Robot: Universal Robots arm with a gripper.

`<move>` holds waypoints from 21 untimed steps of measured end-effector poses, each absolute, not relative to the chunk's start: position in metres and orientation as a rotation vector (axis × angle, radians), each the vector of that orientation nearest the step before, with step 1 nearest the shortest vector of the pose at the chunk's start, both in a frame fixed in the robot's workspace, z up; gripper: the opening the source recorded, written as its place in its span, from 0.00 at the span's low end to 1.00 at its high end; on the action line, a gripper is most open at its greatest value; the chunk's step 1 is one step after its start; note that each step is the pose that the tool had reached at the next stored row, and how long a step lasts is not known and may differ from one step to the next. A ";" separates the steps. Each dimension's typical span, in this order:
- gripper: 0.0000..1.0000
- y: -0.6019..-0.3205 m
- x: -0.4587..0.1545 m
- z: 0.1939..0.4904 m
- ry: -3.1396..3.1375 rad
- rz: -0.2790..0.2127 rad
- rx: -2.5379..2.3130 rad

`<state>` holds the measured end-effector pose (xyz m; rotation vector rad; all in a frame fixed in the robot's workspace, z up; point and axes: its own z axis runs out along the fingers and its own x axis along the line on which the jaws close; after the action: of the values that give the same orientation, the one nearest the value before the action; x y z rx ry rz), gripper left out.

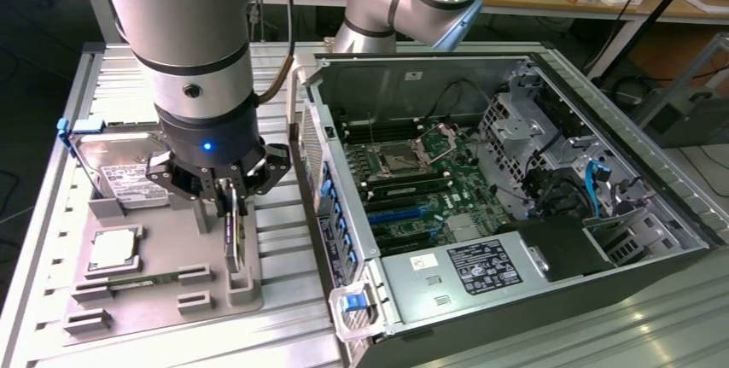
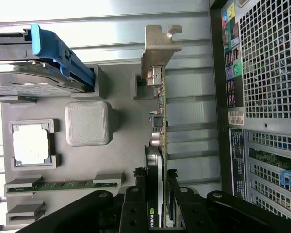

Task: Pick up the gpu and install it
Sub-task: 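Pick up the gpu and move the gpu toward the slot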

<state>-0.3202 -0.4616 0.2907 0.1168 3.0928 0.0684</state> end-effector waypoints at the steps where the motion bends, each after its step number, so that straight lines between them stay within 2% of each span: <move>1: 0.27 -0.462 -0.320 0.291 3.093 0.068 0.117; 21: 0.27 -0.462 -0.320 0.299 3.093 0.068 0.117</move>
<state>-0.3202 -0.4616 0.2986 0.1168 3.0929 0.0684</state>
